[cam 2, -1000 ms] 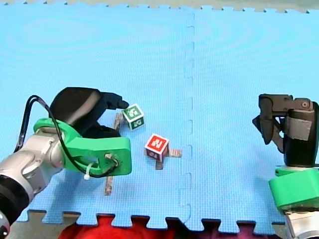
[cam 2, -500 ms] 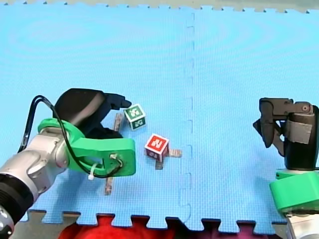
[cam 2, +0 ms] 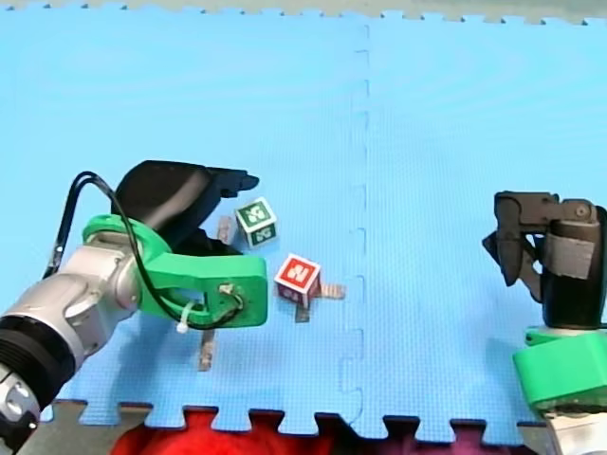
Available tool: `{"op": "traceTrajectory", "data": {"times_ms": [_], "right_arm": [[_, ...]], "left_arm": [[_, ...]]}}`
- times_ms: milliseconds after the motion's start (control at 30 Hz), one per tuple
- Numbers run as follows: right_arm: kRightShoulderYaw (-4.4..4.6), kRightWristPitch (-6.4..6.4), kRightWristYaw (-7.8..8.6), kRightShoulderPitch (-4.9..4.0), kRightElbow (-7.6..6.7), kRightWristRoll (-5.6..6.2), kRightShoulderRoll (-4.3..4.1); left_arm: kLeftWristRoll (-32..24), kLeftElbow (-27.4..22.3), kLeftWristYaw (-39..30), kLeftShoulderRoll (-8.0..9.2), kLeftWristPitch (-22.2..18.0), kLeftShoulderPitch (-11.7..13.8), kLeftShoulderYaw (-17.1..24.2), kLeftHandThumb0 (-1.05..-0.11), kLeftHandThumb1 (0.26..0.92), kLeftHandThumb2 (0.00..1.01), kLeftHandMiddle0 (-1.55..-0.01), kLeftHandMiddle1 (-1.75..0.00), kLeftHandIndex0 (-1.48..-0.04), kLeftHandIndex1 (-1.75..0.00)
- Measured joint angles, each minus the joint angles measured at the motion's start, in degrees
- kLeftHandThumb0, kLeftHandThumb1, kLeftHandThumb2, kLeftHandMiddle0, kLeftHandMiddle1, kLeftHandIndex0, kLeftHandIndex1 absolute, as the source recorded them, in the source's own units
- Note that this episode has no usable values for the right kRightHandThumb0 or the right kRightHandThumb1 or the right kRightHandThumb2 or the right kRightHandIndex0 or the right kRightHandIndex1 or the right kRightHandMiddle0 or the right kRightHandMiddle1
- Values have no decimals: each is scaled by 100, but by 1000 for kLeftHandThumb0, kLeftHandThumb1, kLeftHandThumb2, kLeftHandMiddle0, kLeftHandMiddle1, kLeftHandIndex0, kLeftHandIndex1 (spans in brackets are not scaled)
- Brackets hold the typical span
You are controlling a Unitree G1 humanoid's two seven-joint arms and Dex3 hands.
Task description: Stack cube left
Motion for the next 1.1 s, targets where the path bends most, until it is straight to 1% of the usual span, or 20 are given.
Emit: {"op": "traceTrajectory", "data": {"times_ms": [133, 433, 533, 600, 667, 700, 733, 767, 800, 833, 933, 1033, 1100], "right_arm": [[0, 40, -20, 16, -45, -9, -4], [18, 100, -23, 75, -139, -12, -10], [26, 103, -28, 79, -139, -19, -9], [31, 103, -33, 79, -136, -21, -9], [33, 103, -33, 79, -131, -20, -9], [34, 103, -32, 79, -131, -17, -9], [35, 102, -30, 79, -132, -12, -9], [36, 102, -26, 79, -134, -4, -9], [36, 102, -19, 80, -136, 3, -9], [36, 102, -8, 83, -144, 15, -10], [32, 109, 41, 110, -207, 48, -13], [21, 134, 87, 154, -313, 100, -22], [13, 181, 106, 183, -397, 117, -28]], "left_arm": [[-49, 1, -90, -37, 25, -135, 22, -939, 768, 2, -836, -1746, -662, -14], [-72, 31, -103, -63, 38, -291, 6, -931, 766, 1, -855, -1746, -663, -10], [-50, 39, -102, -69, 47, -324, -13, -927, 765, 0, -861, -1746, -683, -18], [-28, 44, -108, -73, 56, -352, -32, -922, 763, 0, -869, -1746, -733, -39], [-12, 57, -113, -78, 58, -384, -52, -898, 753, 0, -886, -1746, -805, -59], [-1, 65, -113, -79, 54, -401, -63, -760, 729, 1, -891, -1746, -941, -100], [3, 72, -107, -80, 40, -412, -71, -684, 717, 1, -874, -1746, -1014, -106], [5, 79, -95, -79, 17, -422, -77, -637, 709, 1, -840, -1745, -1057, -97], [5, 85, -83, -78, -4, -426, -80, -618, 707, 1, -817, -1745, -1064, -79], [4, 93, -66, -76, -40, -431, -83, -608, 706, 1, -805, -1746, -1066, -65], [-14, 108, -62, -67, -119, -442, -80, -622, 713, 4, -792, -1746, -1028, -20], [-27, 117, -104, -50, -179, -450, -81, -636, 718, 5, -792, -1746, -1007, -4], [-12, 112, -159, -33, -183, -462, -103, -649, 724, 6, -802, -1746, -1002, -1]]}}
